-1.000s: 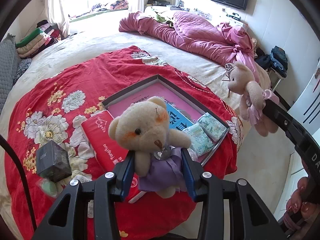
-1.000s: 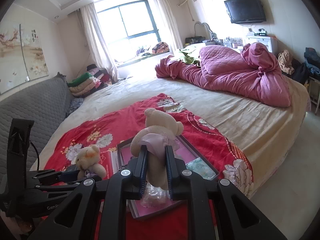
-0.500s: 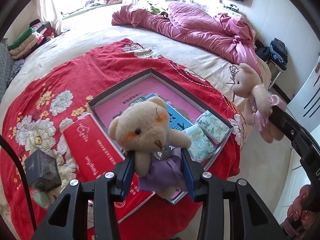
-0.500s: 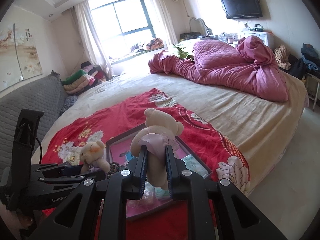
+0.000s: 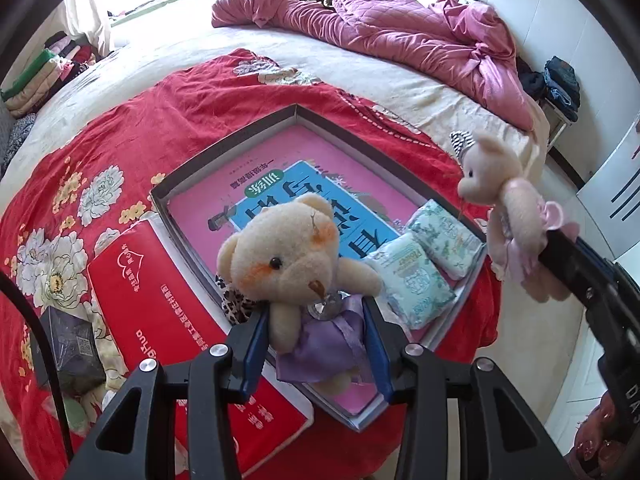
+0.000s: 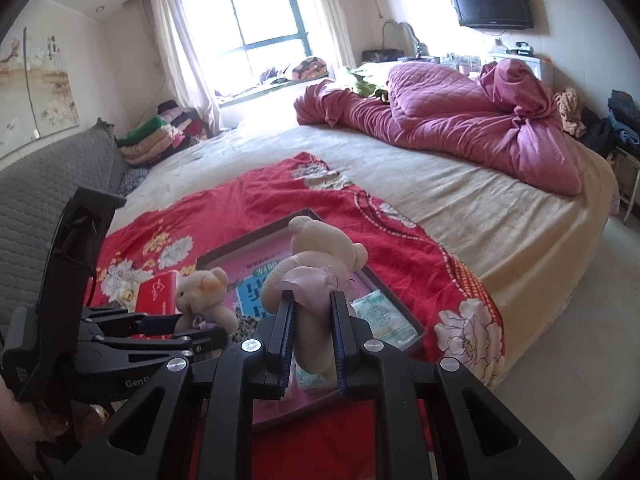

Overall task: Organize soft objects
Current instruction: 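Carry the purple-dressed bear with the left tool while the right tool carries the pink bear to the tray, then lower both bears into the tray and open the left and right tools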

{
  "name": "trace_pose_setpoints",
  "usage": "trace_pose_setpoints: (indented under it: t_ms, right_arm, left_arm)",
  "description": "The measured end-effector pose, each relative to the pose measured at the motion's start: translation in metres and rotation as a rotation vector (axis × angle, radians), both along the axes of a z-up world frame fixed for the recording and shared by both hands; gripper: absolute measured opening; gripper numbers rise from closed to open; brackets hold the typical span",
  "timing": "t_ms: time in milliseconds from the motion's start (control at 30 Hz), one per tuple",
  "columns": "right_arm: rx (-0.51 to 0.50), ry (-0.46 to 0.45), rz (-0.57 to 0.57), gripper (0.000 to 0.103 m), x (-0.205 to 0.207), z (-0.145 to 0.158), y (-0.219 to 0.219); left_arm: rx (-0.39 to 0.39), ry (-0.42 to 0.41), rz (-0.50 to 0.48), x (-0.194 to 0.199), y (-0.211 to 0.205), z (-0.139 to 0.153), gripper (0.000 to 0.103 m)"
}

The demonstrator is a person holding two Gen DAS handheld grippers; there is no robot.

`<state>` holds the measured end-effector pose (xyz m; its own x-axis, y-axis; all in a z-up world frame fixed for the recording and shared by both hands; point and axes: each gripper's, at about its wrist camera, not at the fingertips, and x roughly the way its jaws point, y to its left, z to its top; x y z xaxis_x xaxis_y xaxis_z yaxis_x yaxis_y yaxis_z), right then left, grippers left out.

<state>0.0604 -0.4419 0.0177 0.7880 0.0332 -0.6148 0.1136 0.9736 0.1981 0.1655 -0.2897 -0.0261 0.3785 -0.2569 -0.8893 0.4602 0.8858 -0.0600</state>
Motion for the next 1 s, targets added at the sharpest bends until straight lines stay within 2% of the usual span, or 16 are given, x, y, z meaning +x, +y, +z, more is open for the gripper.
trace_pose_setpoints:
  t_ms: [500,1000]
  right_arm:
    - [-0.009,0.072,0.087,0.017,0.032,-0.040,0.022]
    - [-0.013,0.124,0.132,0.018,0.050,-0.069,0.037]
  left_arm:
    - [-0.004,0.064,0.023,0.022,0.003,-0.029,0.044]
    - [-0.004,0.059,0.012,0.031,-0.001,-0.034,0.044]
